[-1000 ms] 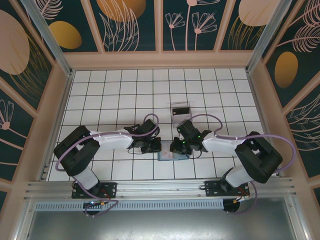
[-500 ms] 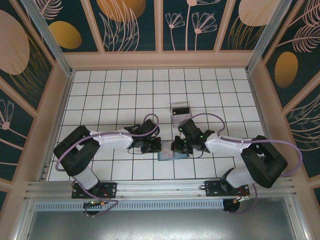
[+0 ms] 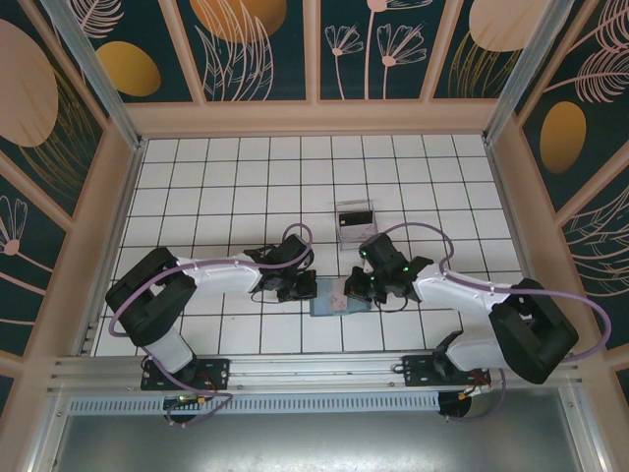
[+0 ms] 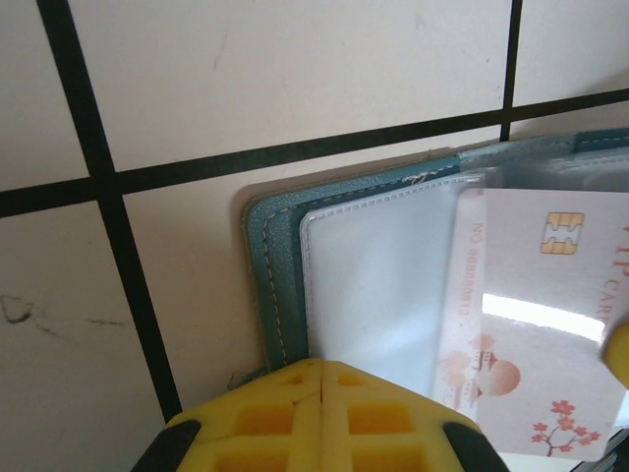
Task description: Take the credit cards out of the card holder
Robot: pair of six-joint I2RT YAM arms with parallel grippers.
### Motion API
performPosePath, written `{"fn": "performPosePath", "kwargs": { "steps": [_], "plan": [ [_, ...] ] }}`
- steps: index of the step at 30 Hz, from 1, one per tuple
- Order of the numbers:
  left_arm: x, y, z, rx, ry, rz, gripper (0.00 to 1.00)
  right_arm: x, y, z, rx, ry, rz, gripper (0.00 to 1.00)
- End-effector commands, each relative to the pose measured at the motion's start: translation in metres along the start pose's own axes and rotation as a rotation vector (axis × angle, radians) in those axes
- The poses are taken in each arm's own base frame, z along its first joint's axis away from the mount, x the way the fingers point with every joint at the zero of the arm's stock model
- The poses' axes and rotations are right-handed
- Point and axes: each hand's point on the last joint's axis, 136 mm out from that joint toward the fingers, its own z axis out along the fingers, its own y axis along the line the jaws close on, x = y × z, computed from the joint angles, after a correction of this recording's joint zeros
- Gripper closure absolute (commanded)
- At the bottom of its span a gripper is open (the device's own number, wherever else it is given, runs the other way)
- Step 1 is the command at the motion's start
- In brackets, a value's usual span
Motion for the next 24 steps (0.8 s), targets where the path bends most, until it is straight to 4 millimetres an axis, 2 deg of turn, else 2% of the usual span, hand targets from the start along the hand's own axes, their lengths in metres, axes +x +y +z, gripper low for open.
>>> {"fn": "performPosePath", "kwargs": {
  "steps": [1, 15, 24],
  "plan": [
    [0.014, 0.037, 0.006, -0.15, 0.047, -0.014, 1.0, -0.002, -0.011, -0.01, 0.055, -0.019, -0.009, 1.0],
    [0.014, 0.047, -0.008, -0.195, 0.013, -0.002, 1.0, -0.028, 0.006, -0.048, 0.057, -0.114, -0.061, 1.0],
    [0.013, 0.059, -0.02, -0.228, -0.011, -0.001, 1.0, -0.06, 0.011, -0.078, 0.078, -0.198, -0.118, 1.0]
  ]
}}
